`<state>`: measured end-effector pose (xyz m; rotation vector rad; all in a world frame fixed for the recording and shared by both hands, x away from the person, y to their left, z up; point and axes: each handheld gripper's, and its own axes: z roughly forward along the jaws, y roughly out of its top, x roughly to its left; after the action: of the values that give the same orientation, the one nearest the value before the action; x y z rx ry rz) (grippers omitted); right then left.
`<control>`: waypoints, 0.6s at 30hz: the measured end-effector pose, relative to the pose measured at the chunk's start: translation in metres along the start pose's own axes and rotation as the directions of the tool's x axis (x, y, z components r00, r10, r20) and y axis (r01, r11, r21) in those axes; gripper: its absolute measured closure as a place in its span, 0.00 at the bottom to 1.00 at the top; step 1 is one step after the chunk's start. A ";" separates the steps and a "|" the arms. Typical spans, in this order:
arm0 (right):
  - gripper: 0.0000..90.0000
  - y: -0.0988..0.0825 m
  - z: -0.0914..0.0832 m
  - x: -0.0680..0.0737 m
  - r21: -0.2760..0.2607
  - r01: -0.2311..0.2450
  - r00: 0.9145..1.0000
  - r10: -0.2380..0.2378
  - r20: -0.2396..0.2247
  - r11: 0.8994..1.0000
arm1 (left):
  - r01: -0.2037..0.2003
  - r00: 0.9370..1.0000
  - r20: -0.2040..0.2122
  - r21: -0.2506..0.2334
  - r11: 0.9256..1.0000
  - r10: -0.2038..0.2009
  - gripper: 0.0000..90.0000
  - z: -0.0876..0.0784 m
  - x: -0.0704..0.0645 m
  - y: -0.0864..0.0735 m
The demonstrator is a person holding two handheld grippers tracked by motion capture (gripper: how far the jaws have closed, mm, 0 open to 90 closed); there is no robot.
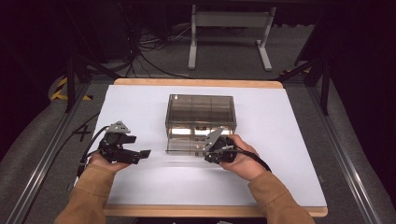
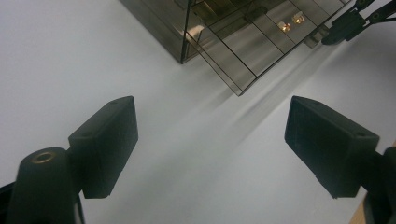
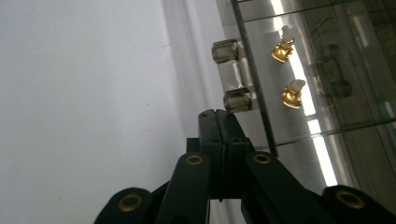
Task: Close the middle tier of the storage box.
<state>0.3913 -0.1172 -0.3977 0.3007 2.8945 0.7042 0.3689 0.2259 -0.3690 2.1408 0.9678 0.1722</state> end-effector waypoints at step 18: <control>1.00 0.003 -0.001 -0.010 -0.020 -0.005 0.999 0.006 0.053 1.000 | 0.000 1.000 -0.001 0.000 1.000 0.000 0.20 0.000 0.000 0.000</control>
<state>0.4011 -0.1168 -0.3944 0.3206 2.8360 0.7136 0.3689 0.2262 -0.3688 2.1405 0.9683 0.1730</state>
